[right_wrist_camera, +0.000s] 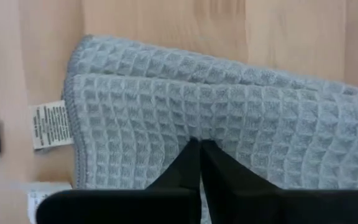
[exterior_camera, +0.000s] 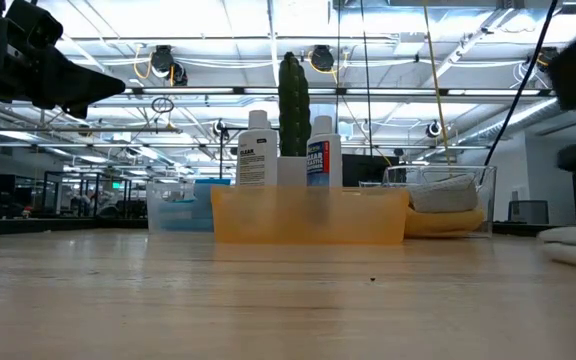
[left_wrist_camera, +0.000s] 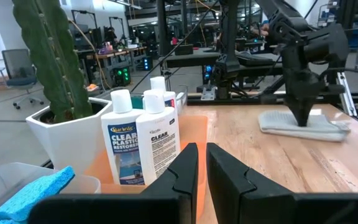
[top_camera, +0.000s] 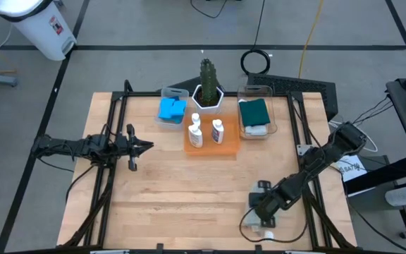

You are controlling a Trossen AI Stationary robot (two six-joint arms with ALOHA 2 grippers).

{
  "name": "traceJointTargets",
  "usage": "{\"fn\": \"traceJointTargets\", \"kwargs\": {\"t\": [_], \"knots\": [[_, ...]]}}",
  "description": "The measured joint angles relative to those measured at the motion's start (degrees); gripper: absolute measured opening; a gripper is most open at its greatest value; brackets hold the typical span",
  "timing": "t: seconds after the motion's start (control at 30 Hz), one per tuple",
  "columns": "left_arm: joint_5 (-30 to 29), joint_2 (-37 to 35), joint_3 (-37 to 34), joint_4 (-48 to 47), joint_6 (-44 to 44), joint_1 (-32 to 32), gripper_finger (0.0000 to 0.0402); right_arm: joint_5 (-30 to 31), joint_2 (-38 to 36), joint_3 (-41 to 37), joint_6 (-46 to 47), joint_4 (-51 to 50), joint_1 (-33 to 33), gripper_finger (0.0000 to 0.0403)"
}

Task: Pick & Place Kitchen Items
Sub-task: Put the gray microfiber towel into the transparent bin

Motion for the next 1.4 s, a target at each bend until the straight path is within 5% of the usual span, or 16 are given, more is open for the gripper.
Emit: {"fn": "traceJointTargets", "kwargs": {"t": [0.27,0.63,0.93,1.03,1.17,1.4], "knots": [[0.0,0.0,0.0,0.0,0.0,0.0,0.0037,8.7,0.9,-0.3,-16.1,14.7,-6.5,0.0001],[0.0,0.0,0.0,0.0,0.0,0.0,0.0037,1.3,7.0,1.2,-26.5,25.6,-12.6,0.0001],[0.0,0.0,0.0,0.0,0.0,0.0,0.0037,1.6,-1.6,3.6,-30.4,27.1,-12.3,0.0005],[0.0,0.0,0.0,0.1,0.0,0.0,0.0037,5.9,-5.1,3.6,-29.9,29.5,-12.3,0.001],[0.0,0.0,0.0,0.1,0.0,0.0,0.0037,10.0,-9.2,3.7,-28.6,28.6,-12.8,0.0036],[0.0,0.0,0.0,0.1,0.0,0.0,0.0037,3.5,-16.4,3.7,-21.2,15.0,-18.1,0.0162]]}}
